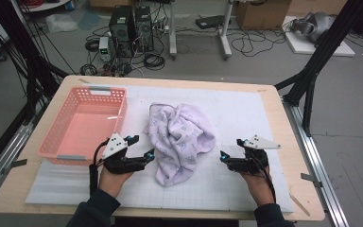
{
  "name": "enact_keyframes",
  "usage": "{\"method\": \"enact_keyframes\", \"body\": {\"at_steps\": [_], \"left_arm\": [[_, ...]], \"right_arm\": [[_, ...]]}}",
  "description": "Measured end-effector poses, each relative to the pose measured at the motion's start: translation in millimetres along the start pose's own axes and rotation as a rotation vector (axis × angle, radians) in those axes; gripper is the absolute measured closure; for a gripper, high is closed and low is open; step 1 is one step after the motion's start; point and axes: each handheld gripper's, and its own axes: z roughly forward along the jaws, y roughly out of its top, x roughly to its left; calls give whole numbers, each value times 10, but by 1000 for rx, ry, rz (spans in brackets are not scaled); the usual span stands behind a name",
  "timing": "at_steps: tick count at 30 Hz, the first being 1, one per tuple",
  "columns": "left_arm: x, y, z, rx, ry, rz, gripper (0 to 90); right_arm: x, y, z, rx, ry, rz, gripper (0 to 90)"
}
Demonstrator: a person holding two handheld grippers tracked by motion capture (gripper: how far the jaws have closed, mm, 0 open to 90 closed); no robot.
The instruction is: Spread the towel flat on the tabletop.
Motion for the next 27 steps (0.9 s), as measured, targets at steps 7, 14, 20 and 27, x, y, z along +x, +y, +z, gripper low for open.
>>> {"method": "enact_keyframes", "body": {"at_steps": [7,14,20,27], "left_arm": [[29,-21,18,15,-18,-18,234],[5,-37,42,34,-39,-12,257],[42,-44,71,49,-41,-27,265],[82,-65,76,58,-41,-44,276]], "right_arm": [[-19,3,43,10,6,26,166],[14,67,272,86,44,27,168],[171,165,803,239,36,-7,289],[241,291,923,290,90,-122,797]]}}
